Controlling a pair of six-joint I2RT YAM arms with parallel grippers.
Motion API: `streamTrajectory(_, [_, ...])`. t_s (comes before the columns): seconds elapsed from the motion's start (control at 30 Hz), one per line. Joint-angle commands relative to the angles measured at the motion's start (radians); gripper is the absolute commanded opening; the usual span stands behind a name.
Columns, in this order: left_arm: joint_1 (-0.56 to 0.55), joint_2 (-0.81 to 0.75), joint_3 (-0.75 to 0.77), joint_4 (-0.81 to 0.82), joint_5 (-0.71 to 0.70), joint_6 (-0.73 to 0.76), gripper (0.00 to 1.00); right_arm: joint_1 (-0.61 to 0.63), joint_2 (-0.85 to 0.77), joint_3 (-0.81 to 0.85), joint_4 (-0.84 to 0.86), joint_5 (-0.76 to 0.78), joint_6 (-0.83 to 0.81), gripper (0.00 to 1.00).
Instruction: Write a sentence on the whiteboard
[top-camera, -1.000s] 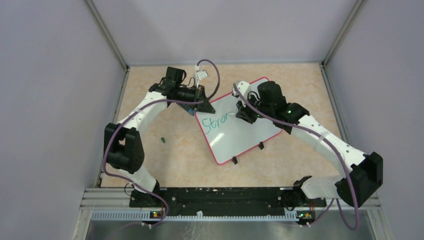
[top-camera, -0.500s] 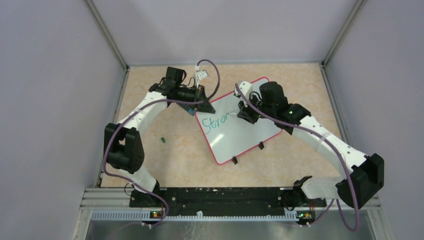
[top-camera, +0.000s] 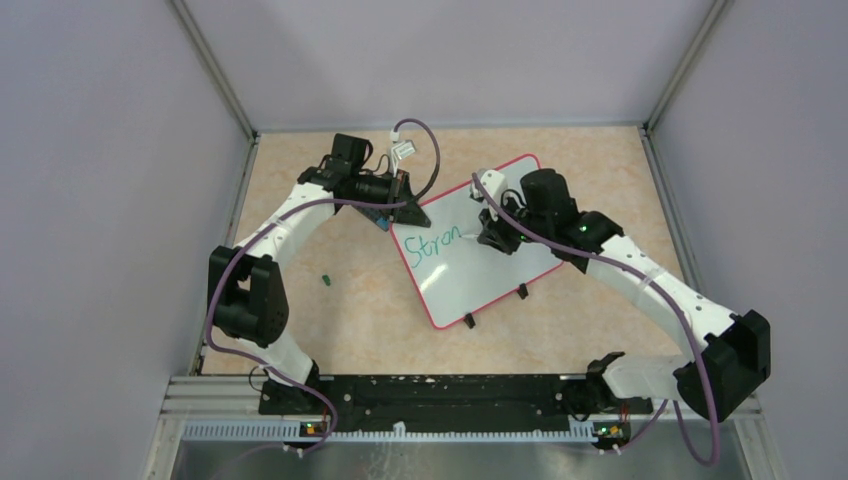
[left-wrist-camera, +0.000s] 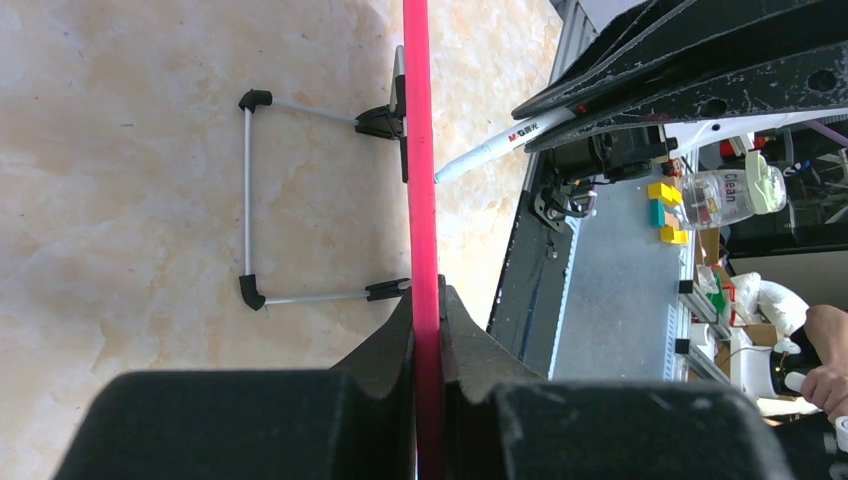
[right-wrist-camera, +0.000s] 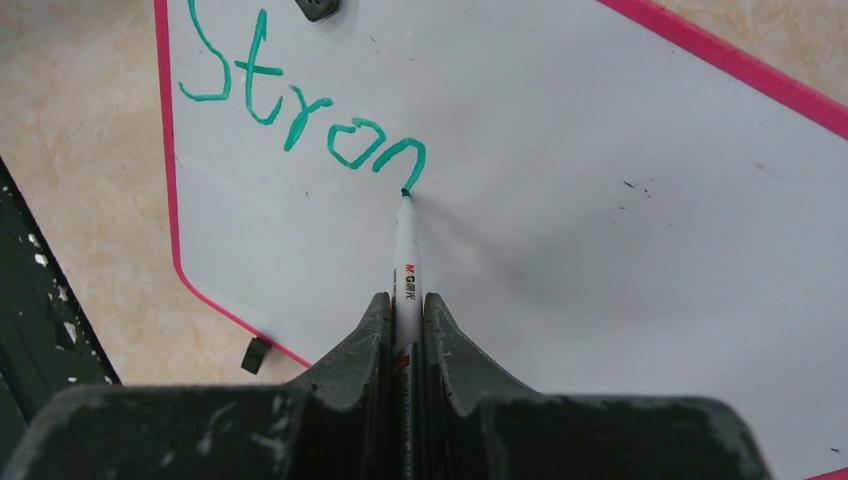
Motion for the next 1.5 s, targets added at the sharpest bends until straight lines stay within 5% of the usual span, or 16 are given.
streamTrajectory(0.0, [-0.03,0.007,-0.011,0.021,0.066,0.019,0.0,-0.015,-0.032,0.014,-0.013,-0.021,-0.016,0.0])
streamTrajectory(1.03, [-0.031,-0.003,-0.014,0.021,0.068,0.044,0.0,-0.045,0.041,0.112,0.04,0.012,0.005,0.0])
streamTrajectory(1.47, [-0.032,0.004,-0.013,0.02,0.068,0.045,0.0,-0.025,0.013,0.034,0.025,-0.006,-0.007,0.0])
